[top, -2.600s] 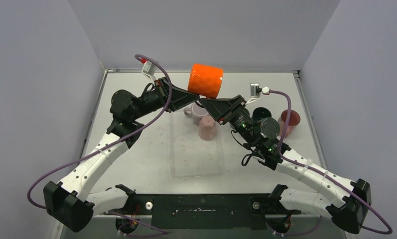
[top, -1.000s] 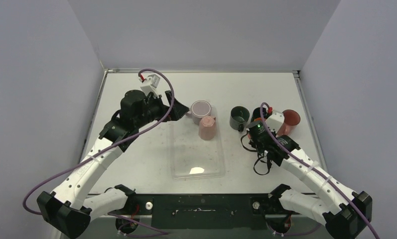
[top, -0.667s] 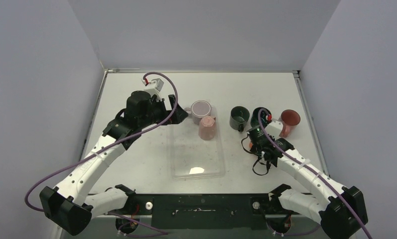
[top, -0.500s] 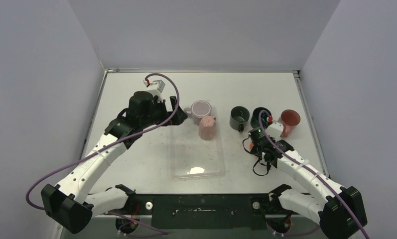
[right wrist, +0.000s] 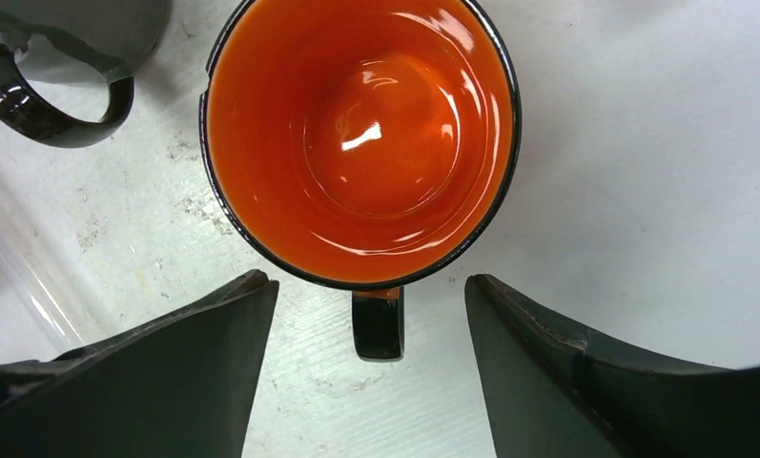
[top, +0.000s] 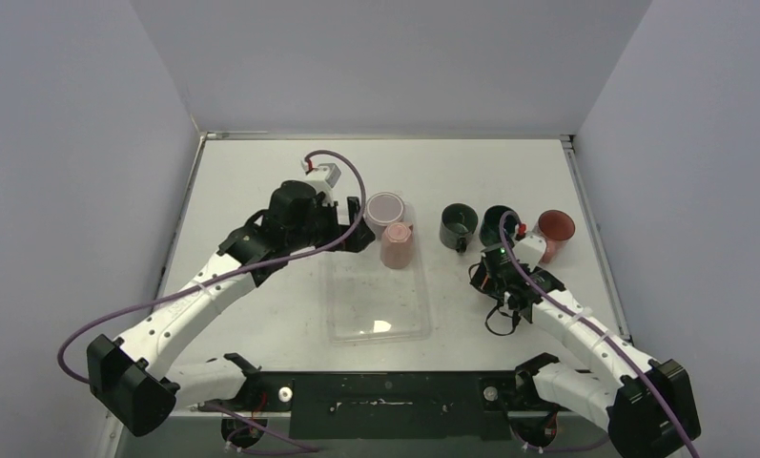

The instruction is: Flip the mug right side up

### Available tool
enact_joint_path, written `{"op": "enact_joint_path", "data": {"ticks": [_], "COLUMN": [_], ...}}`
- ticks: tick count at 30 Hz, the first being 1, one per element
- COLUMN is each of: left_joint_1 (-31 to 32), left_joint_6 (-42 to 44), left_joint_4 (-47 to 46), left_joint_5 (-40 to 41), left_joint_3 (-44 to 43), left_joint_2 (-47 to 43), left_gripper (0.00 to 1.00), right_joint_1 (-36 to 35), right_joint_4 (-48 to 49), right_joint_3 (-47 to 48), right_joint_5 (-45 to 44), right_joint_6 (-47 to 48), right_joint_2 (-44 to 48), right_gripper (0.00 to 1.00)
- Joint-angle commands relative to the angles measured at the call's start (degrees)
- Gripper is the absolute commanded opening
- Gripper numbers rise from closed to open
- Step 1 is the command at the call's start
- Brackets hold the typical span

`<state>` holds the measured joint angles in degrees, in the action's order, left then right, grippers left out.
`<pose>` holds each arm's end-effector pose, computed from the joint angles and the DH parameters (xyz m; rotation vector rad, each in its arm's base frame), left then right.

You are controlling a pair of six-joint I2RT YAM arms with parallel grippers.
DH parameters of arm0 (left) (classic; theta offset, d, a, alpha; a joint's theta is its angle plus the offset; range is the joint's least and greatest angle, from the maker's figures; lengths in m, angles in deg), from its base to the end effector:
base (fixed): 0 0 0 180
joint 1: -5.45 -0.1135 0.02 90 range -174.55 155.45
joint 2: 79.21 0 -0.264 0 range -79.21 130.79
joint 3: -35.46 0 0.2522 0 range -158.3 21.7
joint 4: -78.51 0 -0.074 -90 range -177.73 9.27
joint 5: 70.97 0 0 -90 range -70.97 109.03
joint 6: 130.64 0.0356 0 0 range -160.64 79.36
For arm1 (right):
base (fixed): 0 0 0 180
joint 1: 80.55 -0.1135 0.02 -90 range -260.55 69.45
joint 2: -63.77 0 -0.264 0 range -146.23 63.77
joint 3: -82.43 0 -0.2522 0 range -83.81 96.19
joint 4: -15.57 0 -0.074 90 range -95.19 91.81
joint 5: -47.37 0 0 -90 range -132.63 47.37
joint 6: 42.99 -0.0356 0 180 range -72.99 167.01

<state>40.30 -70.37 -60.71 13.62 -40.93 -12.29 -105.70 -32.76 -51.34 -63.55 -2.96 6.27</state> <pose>0.2104 -0.1506 0.3410 0.1574 2.2063 -0.7524 0.1681 0.0649 0.1944 0.6611 2.4196 0.0483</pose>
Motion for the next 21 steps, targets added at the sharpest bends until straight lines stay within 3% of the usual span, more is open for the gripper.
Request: {"op": "enact_joint_path", "data": {"ticks": [1, 6, 9, 13, 18, 21], "left_joint_1": [5.3, 8.7, 10.4, 11.6, 8.5, 3.4], "left_joint_6": [-0.3, -0.7, -1.2, 0.9, 5.7, 10.2], "left_joint_4": [-3.4, -6.0, -7.2, -9.5, -6.8, -6.7], "left_joint_5": [3.6, 4.9, 6.5, 7.2, 8.6, 1.4], "left_joint_3": [-1.2, -0.9, -0.8, -0.7, -5.7, -7.8], "left_joint_2": [2.4, 5.1, 7.0, 9.7, 13.6, 15.4], "left_gripper": [0.98, 1.0, 0.93, 0.91, 0.9, 0.87], "right_joint_1": [0.3, 0.3, 0.3, 0.3, 0.3, 0.3], "right_joint_4": [-2.0, -5.2, -6.9, -7.2, -5.6, -5.2], "right_joint_3": [4.2, 8.4, 10.8, 13.2, 14.6, 14.8], "right_joint_5": [-1.9, -2.4, -2.4, -1.2, 0.8, 1.2], "right_joint_6": [1.3, 1.9, 2.1, 3.0, 4.7, 5.0], "right_joint_2": [2.3, 4.3, 5.8, 7.8, 10.0, 10.4], "right_gripper": [0.75, 0.78, 0.78, 0.78, 0.77, 0.76]}}
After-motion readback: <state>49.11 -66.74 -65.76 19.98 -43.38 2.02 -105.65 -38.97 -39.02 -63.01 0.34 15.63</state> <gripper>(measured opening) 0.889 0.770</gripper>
